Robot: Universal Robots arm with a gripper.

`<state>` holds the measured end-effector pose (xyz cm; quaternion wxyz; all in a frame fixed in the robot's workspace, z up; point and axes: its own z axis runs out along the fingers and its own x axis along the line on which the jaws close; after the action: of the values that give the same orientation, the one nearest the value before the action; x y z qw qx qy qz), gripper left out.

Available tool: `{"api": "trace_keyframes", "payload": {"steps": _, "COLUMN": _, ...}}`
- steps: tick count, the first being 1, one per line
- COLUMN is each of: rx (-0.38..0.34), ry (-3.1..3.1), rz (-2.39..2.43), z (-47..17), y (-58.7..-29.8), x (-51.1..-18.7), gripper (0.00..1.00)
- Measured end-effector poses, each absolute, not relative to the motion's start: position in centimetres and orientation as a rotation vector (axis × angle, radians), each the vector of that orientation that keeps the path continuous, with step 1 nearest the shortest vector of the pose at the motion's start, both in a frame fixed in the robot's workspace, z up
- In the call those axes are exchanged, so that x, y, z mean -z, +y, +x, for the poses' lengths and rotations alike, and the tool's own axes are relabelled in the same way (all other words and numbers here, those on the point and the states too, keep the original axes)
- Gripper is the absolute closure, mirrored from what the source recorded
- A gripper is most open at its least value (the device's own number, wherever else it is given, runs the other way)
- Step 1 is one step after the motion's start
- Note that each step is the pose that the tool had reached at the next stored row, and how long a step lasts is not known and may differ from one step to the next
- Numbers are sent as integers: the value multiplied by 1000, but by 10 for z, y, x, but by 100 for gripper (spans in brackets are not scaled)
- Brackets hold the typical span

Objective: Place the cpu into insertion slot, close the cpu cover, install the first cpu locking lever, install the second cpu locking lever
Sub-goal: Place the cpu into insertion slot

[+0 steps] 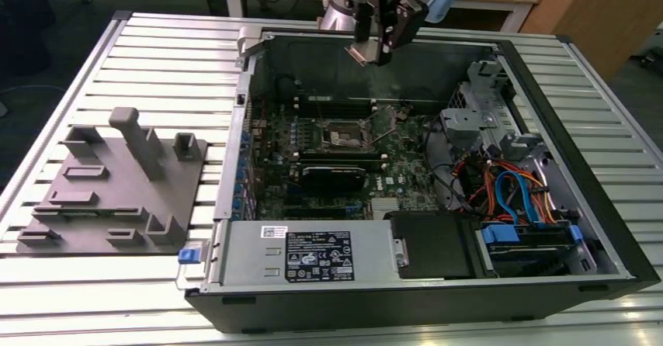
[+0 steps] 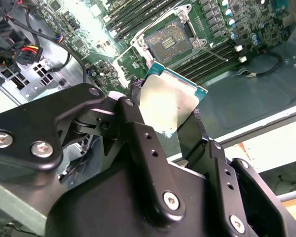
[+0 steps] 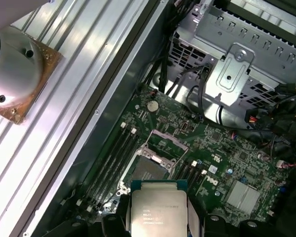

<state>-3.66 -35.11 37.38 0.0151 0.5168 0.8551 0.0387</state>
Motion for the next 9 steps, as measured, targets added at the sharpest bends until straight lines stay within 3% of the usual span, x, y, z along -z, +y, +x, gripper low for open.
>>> {"api": "trace_keyframes", "payload": {"steps": 9, "rx": -117, "ry": 2574, "rz": 1736, "z": -37, "y": -351, "x": -373, "gripper": 46}}
